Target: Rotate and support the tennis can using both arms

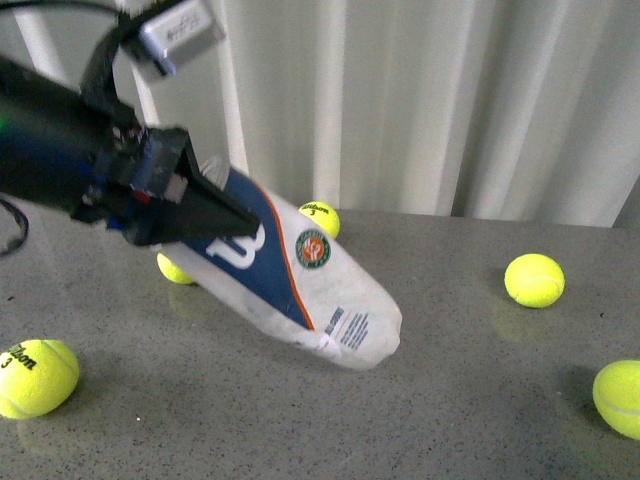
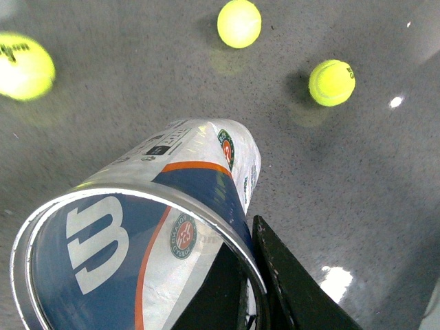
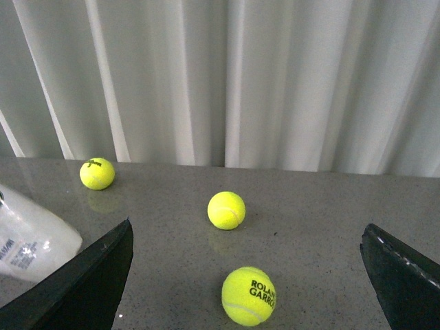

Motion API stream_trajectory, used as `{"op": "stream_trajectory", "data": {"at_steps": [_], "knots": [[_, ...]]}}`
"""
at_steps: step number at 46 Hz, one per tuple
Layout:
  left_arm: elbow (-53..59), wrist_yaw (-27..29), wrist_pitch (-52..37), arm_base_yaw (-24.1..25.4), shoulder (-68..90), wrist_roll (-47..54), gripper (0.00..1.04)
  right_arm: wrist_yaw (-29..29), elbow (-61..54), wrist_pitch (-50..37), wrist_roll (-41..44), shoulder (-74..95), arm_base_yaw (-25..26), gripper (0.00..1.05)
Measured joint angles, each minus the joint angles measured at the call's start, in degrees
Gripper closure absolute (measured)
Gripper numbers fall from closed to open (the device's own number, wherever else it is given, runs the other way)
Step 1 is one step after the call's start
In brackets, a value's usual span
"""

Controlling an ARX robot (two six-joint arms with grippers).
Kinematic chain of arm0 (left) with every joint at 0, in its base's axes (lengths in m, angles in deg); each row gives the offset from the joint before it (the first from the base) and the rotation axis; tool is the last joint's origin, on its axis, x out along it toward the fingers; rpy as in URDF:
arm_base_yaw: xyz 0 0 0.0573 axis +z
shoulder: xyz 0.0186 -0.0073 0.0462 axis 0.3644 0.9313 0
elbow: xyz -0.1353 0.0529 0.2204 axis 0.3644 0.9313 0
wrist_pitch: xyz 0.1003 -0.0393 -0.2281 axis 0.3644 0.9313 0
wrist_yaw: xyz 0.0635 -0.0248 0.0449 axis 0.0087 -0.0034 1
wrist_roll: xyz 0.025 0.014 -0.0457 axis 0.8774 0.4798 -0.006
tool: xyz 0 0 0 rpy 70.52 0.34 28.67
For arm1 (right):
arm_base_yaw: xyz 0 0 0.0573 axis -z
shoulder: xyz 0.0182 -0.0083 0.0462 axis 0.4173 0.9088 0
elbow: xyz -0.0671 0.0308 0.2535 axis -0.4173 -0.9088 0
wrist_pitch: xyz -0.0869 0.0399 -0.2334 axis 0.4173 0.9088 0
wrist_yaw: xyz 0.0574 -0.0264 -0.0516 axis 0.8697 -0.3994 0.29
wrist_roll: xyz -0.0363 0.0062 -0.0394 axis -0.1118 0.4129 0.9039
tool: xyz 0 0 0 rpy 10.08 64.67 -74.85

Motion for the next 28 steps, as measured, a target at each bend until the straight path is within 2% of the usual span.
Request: {"op": "stream_trajectory", "data": {"at_steps": [10,15,20,28], "knots": [[-10.19,9.7,15.74,-6.14,-2.56,19.63,1.01,0.02,0.0,0.0,-0.02,0.0,0.0,0.07],[-11.45,20.79,20.68,-9.77,-0.66,32.39,1.01,0.02,0.0,0.0,-0.02,0.0,0.0,0.07],[-11.98,28.17,21.53,-12.04,2.56,40.09,1.01,0.0,0.0,0.0,0.0,0.0,0.0,0.07],[-13.81,30.38,22.93,-14.05,5.75,43.82,1.01,0.0,0.0,0.0,-0.02,0.0,0.0,0.07]]}}
